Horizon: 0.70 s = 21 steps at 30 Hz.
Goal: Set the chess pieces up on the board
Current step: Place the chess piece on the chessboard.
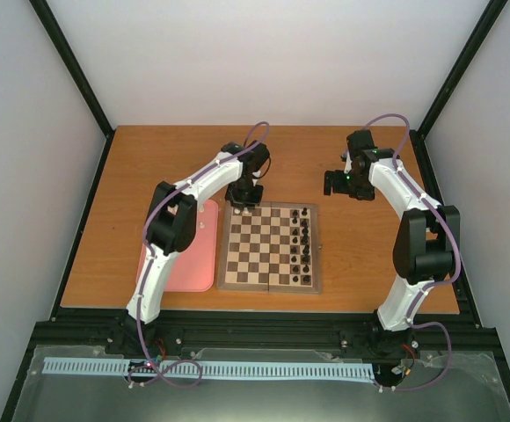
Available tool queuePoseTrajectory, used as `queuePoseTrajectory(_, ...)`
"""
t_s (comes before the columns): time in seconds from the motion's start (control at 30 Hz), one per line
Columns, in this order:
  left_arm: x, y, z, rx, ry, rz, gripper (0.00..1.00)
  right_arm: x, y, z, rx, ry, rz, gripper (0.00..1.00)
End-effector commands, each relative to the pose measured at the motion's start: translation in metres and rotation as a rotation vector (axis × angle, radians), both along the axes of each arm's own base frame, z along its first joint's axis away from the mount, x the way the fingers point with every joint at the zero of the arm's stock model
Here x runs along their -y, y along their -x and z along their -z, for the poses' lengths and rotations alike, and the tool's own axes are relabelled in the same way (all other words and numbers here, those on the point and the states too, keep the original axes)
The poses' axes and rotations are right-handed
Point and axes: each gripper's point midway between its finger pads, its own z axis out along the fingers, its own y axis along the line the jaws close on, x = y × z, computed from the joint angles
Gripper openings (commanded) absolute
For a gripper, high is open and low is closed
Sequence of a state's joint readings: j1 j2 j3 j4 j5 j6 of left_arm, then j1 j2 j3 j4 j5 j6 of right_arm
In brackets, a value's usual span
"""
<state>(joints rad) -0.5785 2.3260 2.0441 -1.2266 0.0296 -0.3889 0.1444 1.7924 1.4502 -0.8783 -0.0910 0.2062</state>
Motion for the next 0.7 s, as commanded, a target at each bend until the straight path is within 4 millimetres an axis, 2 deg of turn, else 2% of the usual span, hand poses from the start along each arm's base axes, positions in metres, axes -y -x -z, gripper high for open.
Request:
queuePoseTrajectory(0.0,0.012,-0.009,-0.003,0.029,0.023,0.023,0.24,0.002,0.001,-0.002,0.008,-0.006,-0.003,1.00)
queuePoseTrajectory(0.27,0.017,-0.018,-0.005,0.051,0.032,0.030,0.25,0.002,0.000,-0.003,0.010,-0.010,-0.006,1.00)
queuePoseTrajectory(0.47,0.010,-0.031,-0.012,0.111,-0.020,0.021,0.36,0.002,0.000,-0.003,0.011,-0.010,-0.007,1.00)
queuePoseTrajectory(0.57,0.008,-0.042,-0.027,0.164,-0.036,0.021,0.44,0.000,-0.001,-0.004,0.013,-0.017,-0.010,1.00)
queuePoseTrajectory(0.63,0.007,-0.049,-0.044,0.209,-0.037,0.022,0.47,-0.001,-0.001,-0.004,0.012,-0.022,-0.010,1.00)
queuePoseTrajectory(0.67,0.005,-0.052,-0.054,0.235,-0.034,0.019,0.52,-0.001,-0.002,-0.004,0.011,-0.026,-0.012,1.00)
